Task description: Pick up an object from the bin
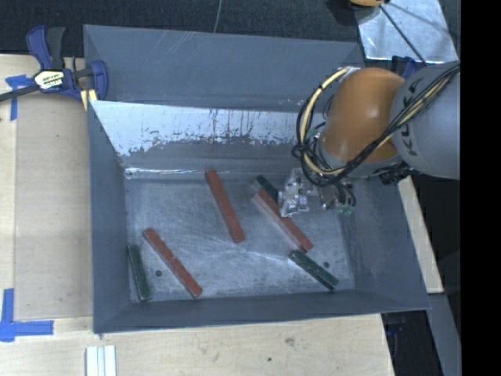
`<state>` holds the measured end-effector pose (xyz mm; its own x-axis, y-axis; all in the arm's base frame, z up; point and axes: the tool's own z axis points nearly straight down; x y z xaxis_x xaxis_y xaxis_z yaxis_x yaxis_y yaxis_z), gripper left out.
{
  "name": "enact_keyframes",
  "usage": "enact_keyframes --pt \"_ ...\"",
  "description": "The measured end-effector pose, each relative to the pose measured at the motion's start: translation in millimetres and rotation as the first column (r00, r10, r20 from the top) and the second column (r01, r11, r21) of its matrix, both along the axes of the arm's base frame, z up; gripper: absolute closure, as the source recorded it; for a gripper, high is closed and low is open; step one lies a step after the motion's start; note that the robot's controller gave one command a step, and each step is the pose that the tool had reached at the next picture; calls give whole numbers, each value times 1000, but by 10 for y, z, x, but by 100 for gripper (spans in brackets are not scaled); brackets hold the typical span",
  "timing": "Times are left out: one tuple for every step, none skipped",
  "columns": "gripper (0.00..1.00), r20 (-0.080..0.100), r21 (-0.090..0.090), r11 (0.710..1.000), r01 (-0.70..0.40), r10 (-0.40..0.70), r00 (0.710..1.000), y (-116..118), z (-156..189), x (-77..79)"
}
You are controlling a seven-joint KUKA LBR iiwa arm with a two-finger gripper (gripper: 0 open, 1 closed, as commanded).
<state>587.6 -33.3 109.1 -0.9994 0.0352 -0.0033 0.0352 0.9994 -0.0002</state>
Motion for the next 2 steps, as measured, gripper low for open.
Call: enact_keyframes --pt "0 0 0 1000 0 0 1000 0 0 0" --pt "0 0 0 1000 0 0 1000 0 0 0"
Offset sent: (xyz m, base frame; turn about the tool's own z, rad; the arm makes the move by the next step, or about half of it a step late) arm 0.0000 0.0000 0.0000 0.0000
